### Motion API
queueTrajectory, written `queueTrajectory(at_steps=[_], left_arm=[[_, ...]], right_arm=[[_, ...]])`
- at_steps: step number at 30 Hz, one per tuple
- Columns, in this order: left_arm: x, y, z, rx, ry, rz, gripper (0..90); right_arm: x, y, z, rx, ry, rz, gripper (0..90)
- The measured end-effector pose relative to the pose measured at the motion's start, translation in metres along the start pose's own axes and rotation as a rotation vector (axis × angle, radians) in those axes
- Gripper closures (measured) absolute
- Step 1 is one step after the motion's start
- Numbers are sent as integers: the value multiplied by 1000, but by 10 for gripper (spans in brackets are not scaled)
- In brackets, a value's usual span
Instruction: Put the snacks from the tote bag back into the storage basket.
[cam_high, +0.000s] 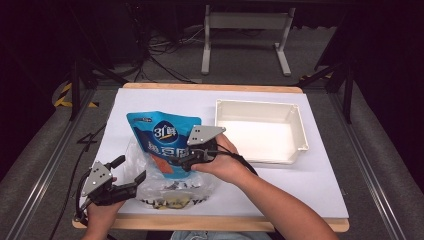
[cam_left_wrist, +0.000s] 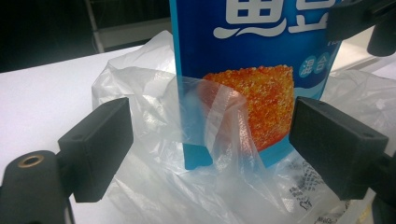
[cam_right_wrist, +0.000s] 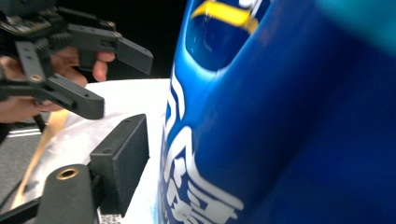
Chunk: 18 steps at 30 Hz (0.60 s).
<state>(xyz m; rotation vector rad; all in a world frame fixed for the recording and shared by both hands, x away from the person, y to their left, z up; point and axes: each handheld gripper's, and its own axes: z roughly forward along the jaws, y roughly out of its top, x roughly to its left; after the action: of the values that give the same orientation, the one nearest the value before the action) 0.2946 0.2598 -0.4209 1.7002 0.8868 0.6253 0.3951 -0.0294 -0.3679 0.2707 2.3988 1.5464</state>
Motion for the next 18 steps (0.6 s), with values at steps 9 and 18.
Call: queueTrajectory(at_steps=[9, 18], left_arm=[[-1, 0, 1, 10, -3, 3, 144], [-1, 0, 2, 14, -5, 9, 144]], right_arm=[[6, -2, 0, 63, 3, -36, 582], [3, -5, -1, 42, 11, -10, 589]])
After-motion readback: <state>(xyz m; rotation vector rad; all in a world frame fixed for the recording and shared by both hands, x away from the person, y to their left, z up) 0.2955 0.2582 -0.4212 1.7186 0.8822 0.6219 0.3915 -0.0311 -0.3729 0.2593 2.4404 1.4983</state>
